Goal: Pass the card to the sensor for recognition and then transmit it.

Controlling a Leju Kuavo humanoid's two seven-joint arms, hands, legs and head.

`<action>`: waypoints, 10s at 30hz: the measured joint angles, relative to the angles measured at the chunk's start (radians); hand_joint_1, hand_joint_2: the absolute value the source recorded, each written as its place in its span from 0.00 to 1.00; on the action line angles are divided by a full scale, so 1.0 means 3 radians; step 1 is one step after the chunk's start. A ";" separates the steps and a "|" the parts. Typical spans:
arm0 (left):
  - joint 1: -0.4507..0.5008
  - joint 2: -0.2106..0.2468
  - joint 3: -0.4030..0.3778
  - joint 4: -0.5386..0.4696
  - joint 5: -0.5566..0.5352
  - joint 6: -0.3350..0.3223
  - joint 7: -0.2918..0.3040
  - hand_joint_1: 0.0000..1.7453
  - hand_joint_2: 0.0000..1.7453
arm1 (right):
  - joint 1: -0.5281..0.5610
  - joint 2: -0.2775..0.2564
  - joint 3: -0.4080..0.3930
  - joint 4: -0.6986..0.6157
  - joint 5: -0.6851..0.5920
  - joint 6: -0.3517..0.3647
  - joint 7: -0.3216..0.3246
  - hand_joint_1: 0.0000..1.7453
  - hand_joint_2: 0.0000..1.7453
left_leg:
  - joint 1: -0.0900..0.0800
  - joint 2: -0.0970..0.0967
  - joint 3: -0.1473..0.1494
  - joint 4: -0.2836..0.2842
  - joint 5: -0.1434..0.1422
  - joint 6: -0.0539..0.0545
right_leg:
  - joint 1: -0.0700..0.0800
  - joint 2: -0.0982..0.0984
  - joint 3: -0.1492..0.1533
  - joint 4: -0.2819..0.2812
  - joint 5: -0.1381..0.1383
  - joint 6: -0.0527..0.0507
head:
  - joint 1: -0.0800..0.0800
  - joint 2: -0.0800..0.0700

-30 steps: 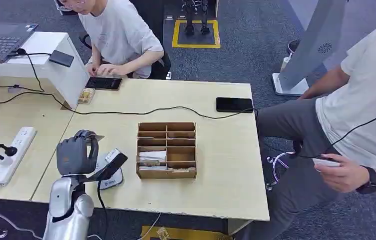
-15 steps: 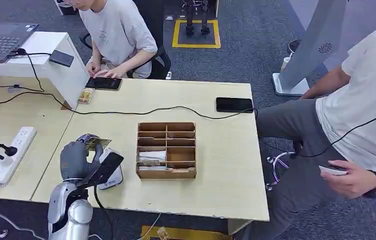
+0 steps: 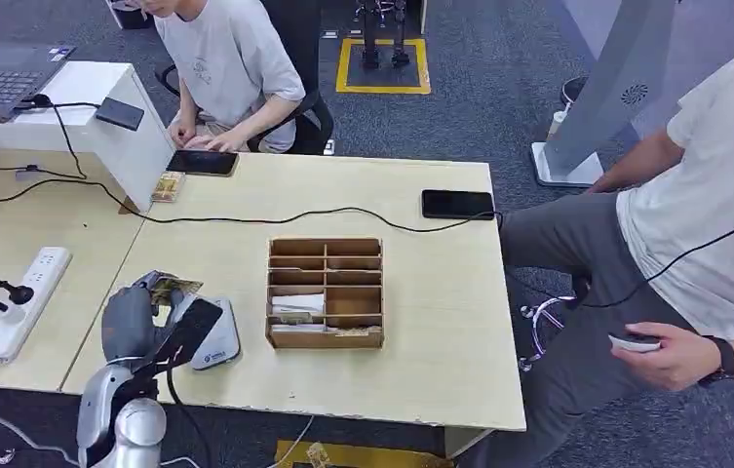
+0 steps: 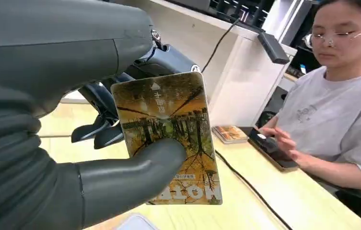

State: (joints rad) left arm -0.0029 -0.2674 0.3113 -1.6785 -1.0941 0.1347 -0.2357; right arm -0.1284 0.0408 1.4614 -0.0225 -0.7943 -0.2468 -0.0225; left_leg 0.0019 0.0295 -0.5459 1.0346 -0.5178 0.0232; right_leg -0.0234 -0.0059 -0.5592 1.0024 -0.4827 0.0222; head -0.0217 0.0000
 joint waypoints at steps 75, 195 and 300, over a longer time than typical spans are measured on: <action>-0.0321 -0.0001 0.0052 0.1303 -0.0867 0.0269 0.0310 1.00 1.00 | -0.0060 0.0017 0.0305 0.0010 -0.0056 0.0019 0.0014 0.00 1.00 | 0.0000 -0.0001 0.0007 0.0000 0.0000 0.0000 | -0.0001 -0.0001 0.0006 0.0000 0.0001 0.0000 | 0.0000 0.0000; -0.0170 0.0337 -0.1170 -0.0155 0.0511 -0.0620 -0.0388 0.00 1.00 | 0.0031 -0.0235 0.0306 -0.0080 0.0004 -0.0001 0.0046 0.00 1.00 | -0.0001 0.0005 0.0002 0.0001 -0.0001 0.0001 | 0.0000 0.0006 -0.0004 0.0000 0.0000 0.0000 | -0.0001 0.0000; -0.0393 0.0590 -0.1732 0.0437 -0.1339 0.0131 0.0949 0.00 1.00 | -0.0022 -0.0215 0.0306 -0.0120 0.0191 -0.0004 0.0060 0.00 1.00 | -0.0001 0.0005 0.0001 0.0002 0.0001 0.0000 | 0.0000 0.0006 -0.0004 0.0001 0.0003 -0.0001 | 0.0000 0.0000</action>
State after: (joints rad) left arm -0.1208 -0.0904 -0.2083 -1.5473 -1.4958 0.1739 0.0488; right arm -0.1351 -0.0237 1.5534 -0.0584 -0.7370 -0.2480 -0.0046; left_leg 0.0017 0.0310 -0.5455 1.0351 -0.5176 0.0232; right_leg -0.0234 -0.0042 -0.5603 1.0026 -0.4818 0.0218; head -0.0217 0.0000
